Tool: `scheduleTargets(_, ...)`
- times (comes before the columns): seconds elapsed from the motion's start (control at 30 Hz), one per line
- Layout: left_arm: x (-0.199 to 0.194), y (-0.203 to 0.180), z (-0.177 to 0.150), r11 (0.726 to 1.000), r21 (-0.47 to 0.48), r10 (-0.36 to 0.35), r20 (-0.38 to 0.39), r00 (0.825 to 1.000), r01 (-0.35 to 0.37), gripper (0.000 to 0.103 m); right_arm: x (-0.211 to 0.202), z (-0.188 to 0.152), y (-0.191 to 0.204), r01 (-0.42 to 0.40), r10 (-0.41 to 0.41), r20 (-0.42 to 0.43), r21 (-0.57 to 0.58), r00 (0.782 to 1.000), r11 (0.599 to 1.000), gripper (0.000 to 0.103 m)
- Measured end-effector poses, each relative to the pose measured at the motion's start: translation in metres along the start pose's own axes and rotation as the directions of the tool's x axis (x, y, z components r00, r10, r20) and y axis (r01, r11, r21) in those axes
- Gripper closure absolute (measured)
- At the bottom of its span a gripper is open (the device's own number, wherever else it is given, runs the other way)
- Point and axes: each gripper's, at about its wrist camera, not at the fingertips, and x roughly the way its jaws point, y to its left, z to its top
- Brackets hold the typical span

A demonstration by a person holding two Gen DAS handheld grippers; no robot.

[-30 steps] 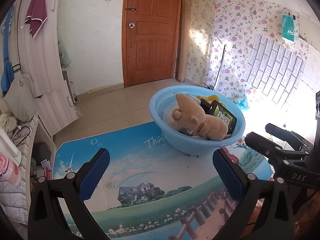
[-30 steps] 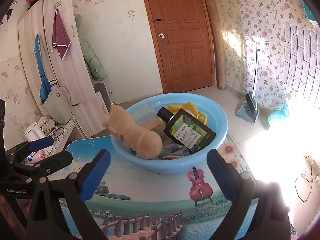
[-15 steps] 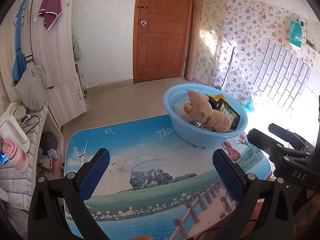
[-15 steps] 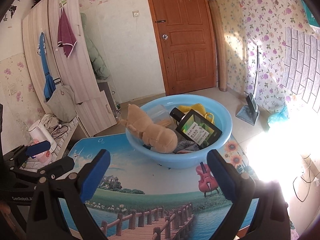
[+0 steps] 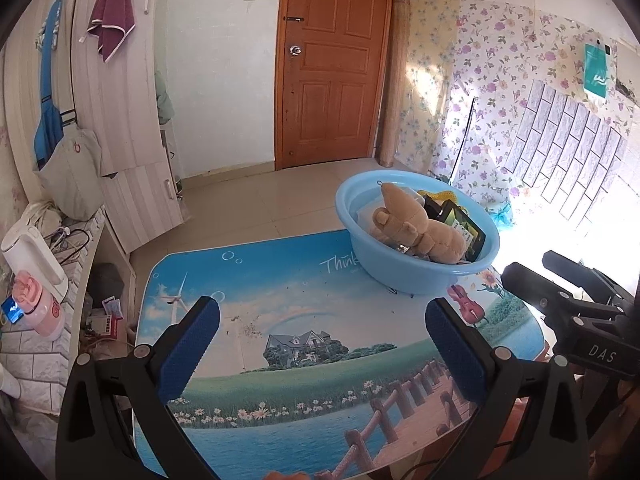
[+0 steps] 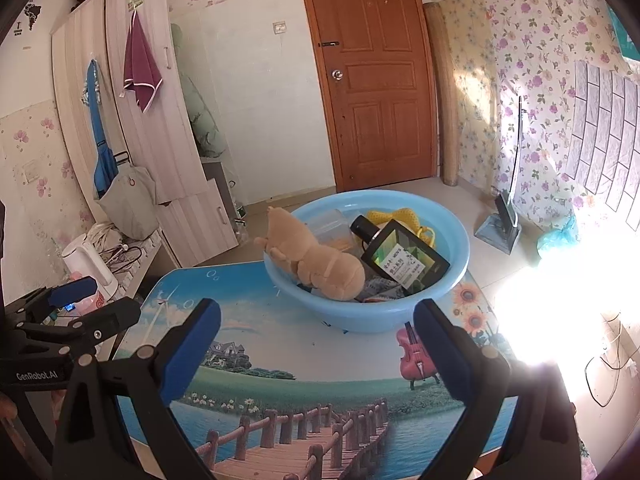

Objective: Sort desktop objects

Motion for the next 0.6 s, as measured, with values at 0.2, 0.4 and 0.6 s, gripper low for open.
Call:
scheduleTargets(0.2,0.003,-0.012,-0.001,0.996,0.070,-0.054,-0.004,0.999,0.055,0.000,0.006,-0.003,-0.005,-0.005,0.005,-0.017,0.008,1.000,1.000,0.004)
scheduleTargets(0.4,0.009,-0.016,-0.003,0.989,0.096,-0.114,-0.011,0.993,0.114,0.000,0.011,-0.005,-0.009,0.004,-0.003,-0.030,0.028,1.000,1.000,0.004)
scheduleTargets(0.6,0.011,-0.014,-0.003,0.986,0.093,-0.139,0.002,0.990,0.138,0.000,0.013,-0.005,-0.010,0.004,-0.003,-0.034,0.031,0.999,1.000,0.004)
